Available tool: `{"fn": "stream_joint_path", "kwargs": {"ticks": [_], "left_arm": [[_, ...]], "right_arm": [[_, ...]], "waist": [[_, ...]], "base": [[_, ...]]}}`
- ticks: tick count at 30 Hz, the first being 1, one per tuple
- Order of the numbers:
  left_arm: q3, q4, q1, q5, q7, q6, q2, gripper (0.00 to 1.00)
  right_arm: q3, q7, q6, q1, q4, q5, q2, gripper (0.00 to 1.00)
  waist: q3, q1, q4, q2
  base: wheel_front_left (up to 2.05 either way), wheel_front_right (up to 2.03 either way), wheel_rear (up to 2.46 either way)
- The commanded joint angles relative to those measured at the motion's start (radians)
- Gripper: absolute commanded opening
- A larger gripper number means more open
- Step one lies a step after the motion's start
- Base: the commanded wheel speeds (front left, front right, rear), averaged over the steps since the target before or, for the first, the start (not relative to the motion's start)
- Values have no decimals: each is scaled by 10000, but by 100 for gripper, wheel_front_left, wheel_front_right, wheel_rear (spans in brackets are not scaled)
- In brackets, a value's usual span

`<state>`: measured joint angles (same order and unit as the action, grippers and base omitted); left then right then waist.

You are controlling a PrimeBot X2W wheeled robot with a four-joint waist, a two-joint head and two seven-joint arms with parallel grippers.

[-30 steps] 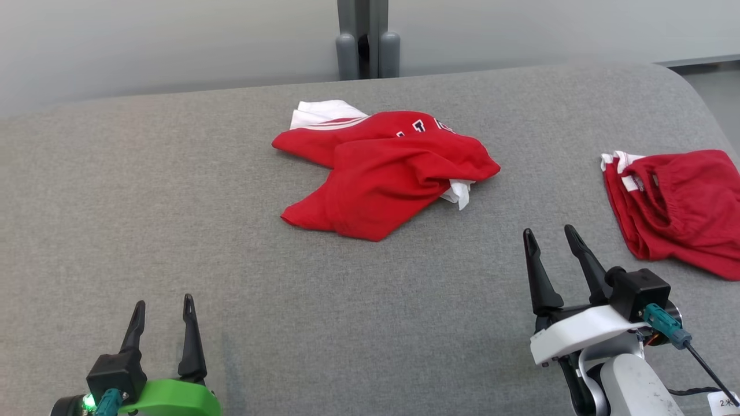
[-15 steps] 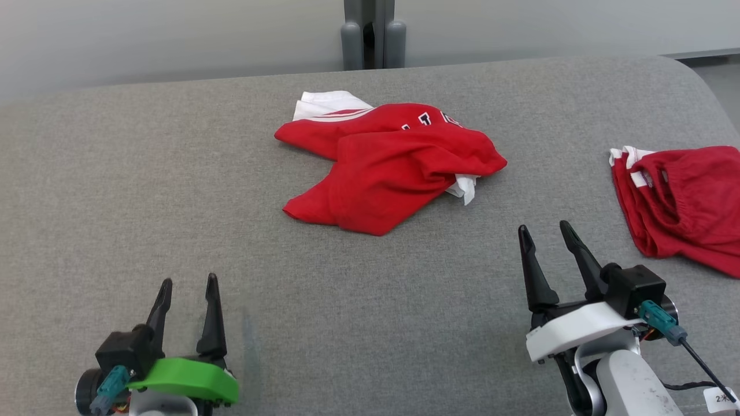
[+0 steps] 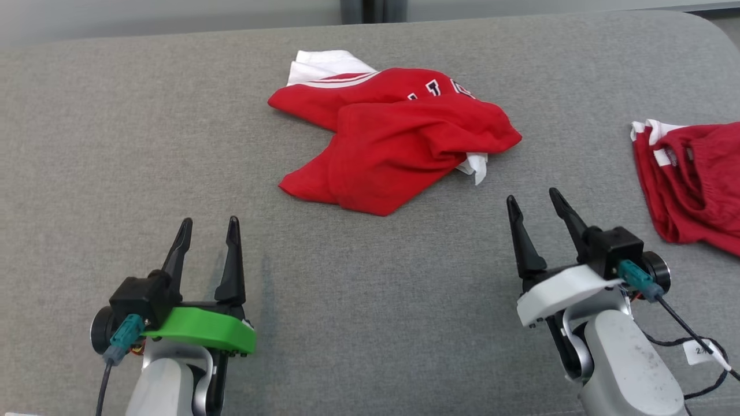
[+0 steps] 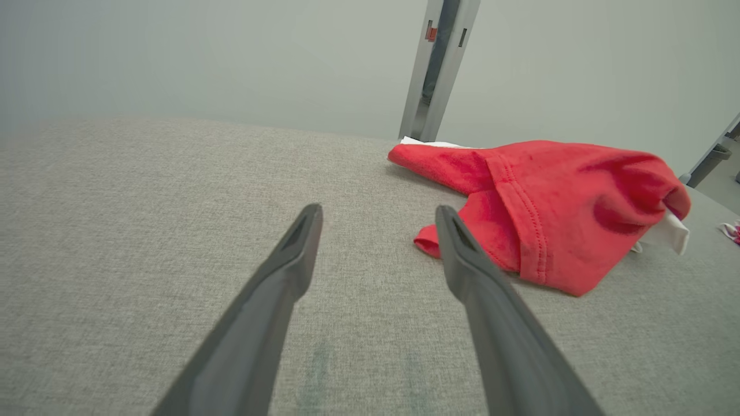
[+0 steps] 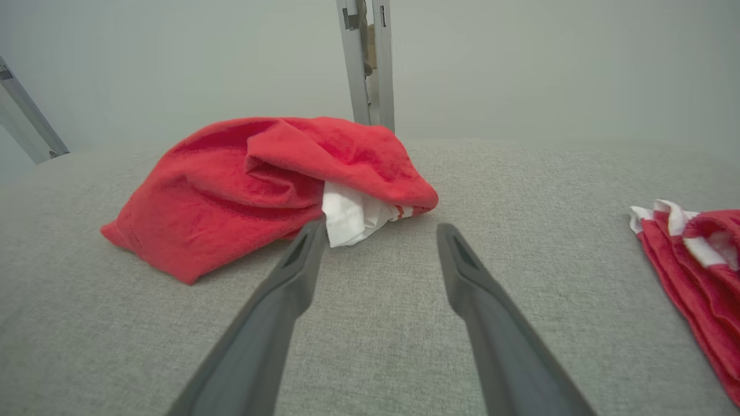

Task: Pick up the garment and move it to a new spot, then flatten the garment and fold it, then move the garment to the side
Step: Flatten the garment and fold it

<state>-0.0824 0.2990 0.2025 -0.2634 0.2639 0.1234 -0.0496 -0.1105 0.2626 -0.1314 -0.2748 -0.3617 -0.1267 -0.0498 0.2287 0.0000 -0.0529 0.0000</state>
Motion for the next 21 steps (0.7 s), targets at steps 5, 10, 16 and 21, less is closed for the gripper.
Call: {"fn": "stream_joint_path", "kwargs": {"ticks": [5,10,16,21], "left_arm": [[-287,-24,349,-160,1,-28,-34,100],[-342,-80,318,-207,1,-90,-29,100],[-321,-193,234,-316,1,-137,-28,100],[-324,-210,286,-305,1,-140,-28,100]], "right_arm": [[587,28,16,-891,-1138,473,-19,100],[1026,28,16,-1376,-1812,794,-39,100],[1317,27,16,-1549,-1942,1035,-41,100],[1505,27,16,-1617,-1725,1028,-33,0]], "waist": [[679,0,1188,0],[938,0,1731,0],[1073,0,1991,0],[1109,0,1873,0]], "base": [[0,0,0],[0,0,0],[0,0,0],[0,0,0]]}}
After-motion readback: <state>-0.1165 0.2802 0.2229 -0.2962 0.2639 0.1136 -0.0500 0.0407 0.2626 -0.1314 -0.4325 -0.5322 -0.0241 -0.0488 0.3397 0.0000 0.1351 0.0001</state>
